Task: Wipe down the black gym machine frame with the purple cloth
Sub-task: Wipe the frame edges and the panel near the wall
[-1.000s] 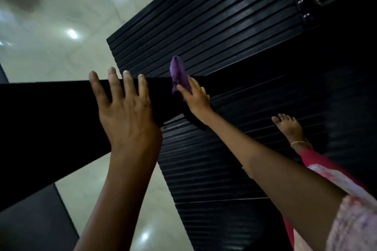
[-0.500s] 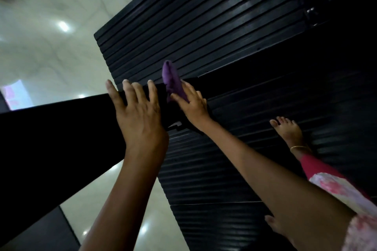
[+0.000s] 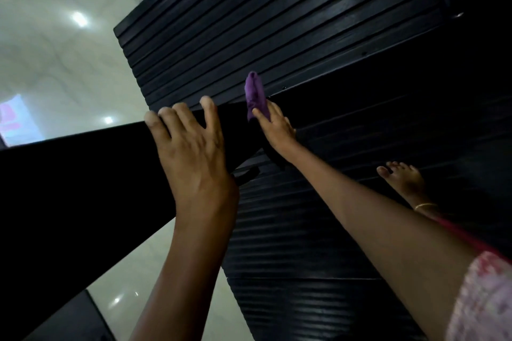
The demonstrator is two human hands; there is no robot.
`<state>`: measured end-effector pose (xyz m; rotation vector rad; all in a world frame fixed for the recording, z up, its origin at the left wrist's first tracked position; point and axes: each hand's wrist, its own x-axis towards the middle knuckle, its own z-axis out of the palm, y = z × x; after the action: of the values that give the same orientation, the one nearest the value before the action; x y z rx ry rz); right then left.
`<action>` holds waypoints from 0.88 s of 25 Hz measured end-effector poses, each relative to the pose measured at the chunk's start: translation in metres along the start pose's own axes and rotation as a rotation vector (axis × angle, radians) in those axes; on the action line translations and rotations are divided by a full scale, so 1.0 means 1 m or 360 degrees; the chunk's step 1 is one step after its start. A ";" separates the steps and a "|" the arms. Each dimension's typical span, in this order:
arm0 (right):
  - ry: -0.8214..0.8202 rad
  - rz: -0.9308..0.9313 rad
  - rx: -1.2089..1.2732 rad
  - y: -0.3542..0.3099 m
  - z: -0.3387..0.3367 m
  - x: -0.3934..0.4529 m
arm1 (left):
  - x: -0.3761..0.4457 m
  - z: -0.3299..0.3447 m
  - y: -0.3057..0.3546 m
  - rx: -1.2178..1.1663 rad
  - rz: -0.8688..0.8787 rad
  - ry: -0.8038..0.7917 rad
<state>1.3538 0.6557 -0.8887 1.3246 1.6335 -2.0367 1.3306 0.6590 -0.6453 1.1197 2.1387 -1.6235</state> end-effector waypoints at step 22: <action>-0.0016 -0.0080 0.0245 0.001 0.009 -0.037 | -0.001 0.012 0.003 0.0166 -0.0022 0.0041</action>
<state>1.3706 0.6345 -0.8621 1.3319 1.5478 -2.2347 1.3305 0.6481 -0.6510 1.1642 2.1030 -1.7546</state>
